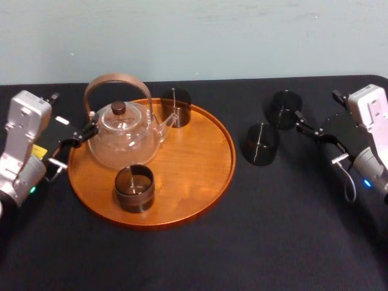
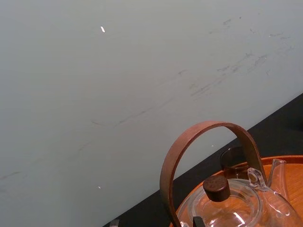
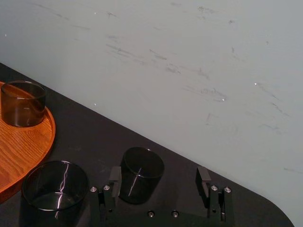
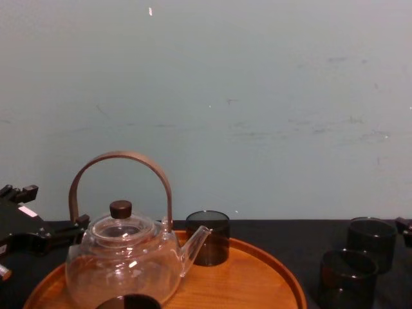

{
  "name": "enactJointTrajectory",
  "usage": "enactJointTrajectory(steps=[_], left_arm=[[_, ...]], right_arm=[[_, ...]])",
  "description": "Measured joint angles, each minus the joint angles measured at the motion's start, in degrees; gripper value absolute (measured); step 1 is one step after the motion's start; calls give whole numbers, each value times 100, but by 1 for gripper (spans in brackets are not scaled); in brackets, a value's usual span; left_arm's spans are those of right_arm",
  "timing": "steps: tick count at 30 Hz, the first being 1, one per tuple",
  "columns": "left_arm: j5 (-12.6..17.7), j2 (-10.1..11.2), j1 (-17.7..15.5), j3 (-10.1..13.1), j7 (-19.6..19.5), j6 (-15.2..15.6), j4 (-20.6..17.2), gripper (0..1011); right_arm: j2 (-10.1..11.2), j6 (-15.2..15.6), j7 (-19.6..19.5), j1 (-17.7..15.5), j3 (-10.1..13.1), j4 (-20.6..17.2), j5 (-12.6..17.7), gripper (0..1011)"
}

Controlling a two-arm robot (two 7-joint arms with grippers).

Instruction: Pick up the glass from the table and place it on the tray.

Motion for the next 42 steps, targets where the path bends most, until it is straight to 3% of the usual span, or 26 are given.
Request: enactJointTrajectory(steps=[42], left_arm=[[0,0,0,0,0,0,0,1010]], right_arm=[[0,0,0,0,0,0,0,1002]])
